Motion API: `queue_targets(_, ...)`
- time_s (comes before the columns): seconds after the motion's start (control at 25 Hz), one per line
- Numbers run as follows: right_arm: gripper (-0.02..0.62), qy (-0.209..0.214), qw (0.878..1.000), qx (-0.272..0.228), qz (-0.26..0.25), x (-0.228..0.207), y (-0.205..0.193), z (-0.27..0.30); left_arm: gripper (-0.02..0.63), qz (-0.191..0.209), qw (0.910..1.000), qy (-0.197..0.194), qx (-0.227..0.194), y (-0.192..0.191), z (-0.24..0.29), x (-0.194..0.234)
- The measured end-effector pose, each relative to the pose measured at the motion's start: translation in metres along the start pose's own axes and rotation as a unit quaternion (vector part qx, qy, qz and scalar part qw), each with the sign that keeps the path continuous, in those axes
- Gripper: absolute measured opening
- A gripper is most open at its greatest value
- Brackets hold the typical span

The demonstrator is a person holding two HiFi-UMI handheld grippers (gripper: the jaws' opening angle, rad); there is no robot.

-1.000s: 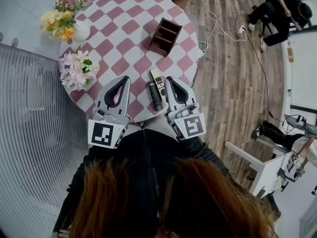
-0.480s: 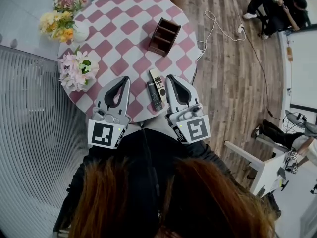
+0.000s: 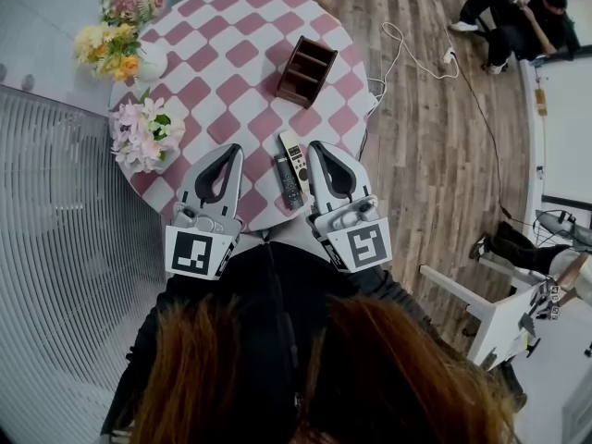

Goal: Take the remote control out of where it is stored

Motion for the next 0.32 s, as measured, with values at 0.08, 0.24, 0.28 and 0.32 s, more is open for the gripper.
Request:
queue_targets(0.08, 0.014, 0.002, 1.000, 0.000, 0.002, 0.0013, -0.0001, 0.0004, 0.009, 0.001, 1.0000, 0.002, 0.000, -0.0005, -0.0006, 0.0000)
queue_targets(0.24, 0.014, 0.004, 1.000, 0.003, 0.009, 0.0009, 0.0003, -0.0005, 0.009, 0.006, 0.9999, 0.003, 0.007, -0.0031, -0.0010, -0.0028)
queue_targets(0.28, 0.014, 0.004, 1.000, 0.004, 0.010, 0.0006, 0.0007, -0.0013, 0.009, 0.006, 0.9999, 0.004, 0.009, -0.0034, -0.0013, -0.0040)
queue_targets(0.32, 0.014, 0.003, 1.000, 0.005, 0.011, 0.0003, 0.0010, -0.0022, 0.009, 0.006, 0.9999, 0.004, 0.010, -0.0037, -0.0015, -0.0051)
Point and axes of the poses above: the fingertips, and each gripper's own axes: z forward along the fingers, x to its left, y out of its top, the point moved 6 cm from there along -z, backward along the fingers, and after that the axes turned 1 degree about -y, right-handed, at the moved point
